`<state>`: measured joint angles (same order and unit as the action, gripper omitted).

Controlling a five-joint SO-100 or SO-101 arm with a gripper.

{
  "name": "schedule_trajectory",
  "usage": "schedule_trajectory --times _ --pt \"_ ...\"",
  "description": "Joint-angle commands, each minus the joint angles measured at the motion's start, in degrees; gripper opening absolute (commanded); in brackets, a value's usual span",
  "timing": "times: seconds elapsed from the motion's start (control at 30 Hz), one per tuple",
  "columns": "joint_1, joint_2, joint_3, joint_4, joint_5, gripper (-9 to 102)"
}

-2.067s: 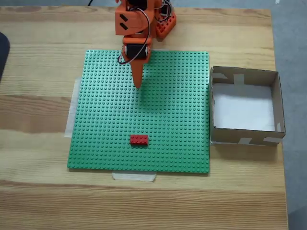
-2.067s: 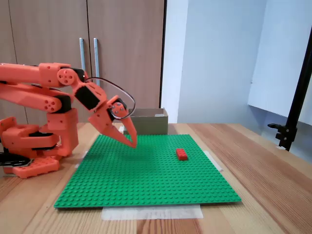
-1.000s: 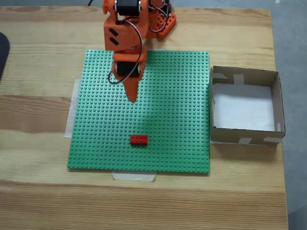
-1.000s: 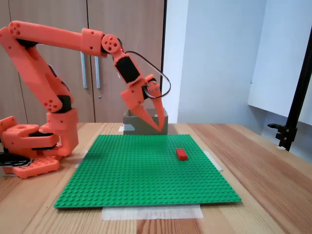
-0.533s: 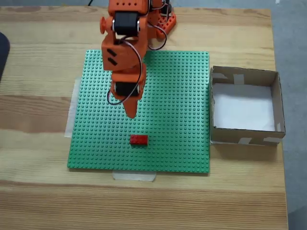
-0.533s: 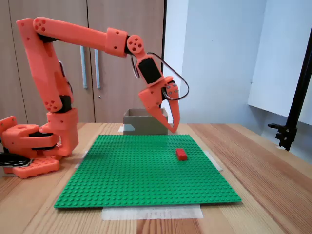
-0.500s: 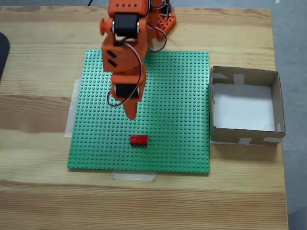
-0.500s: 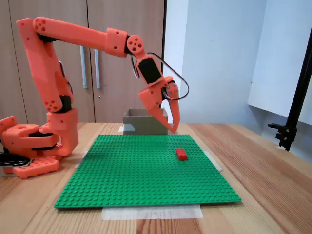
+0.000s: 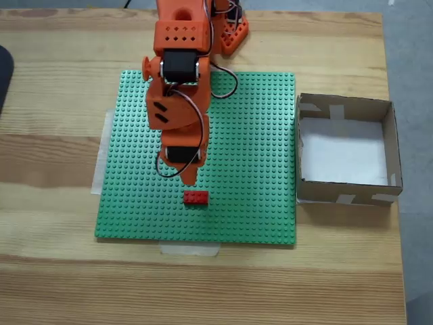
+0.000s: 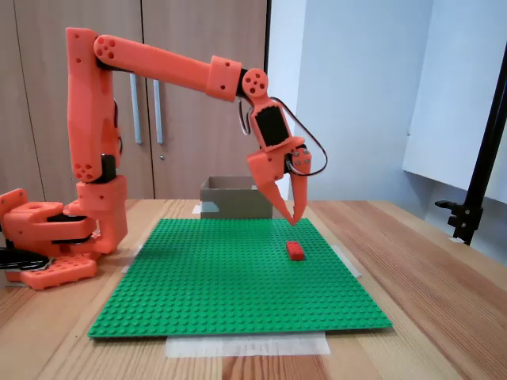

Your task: Pick the red lego block and put it in the box.

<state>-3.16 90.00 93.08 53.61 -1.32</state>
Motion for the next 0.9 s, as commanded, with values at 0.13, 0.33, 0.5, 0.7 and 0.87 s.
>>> schedule_trajectory --times 0.13,0.33,0.5,0.7,0.87 --pt "0.3 -2.7 -7.0 2.6 1.2 -1" --pt "-0.2 -5.5 -11.0 6.4 0.1 6" --pt "-0.1 -8.1 -13.8 9.2 -0.5 17" --pt "0.3 -9.8 -14.2 10.3 -1.5 25" --pt "-0.2 -11.2 -14.2 11.4 -1.2 30"
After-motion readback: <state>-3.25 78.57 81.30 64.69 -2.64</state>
